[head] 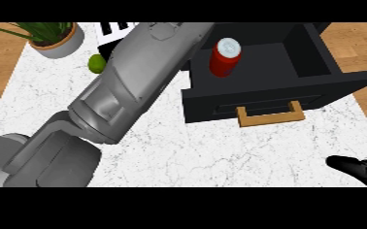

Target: Pick up the can, place it into the drawer and close the drawer

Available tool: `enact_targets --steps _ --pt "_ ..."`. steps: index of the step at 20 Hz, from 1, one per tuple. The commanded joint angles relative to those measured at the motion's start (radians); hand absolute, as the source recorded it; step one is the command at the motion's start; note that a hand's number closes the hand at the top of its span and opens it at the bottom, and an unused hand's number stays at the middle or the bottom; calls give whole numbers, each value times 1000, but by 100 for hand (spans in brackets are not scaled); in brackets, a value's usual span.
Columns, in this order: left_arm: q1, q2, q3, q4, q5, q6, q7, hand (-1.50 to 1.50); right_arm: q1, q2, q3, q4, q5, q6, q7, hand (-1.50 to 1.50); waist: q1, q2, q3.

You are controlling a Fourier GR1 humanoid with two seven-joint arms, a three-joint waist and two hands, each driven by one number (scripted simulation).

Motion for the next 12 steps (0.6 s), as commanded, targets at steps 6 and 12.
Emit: enact_targets --steps 6,12 --pt "10 0 -1 -13 95 29 -36 -150 -62 -90 107 42 207 52 -104 -150 -7 6 0" --pt "-7 0 23 -4 128 16 -72 -150 -119 -132 210 158 431 29 -170 -150 38 0 -1"
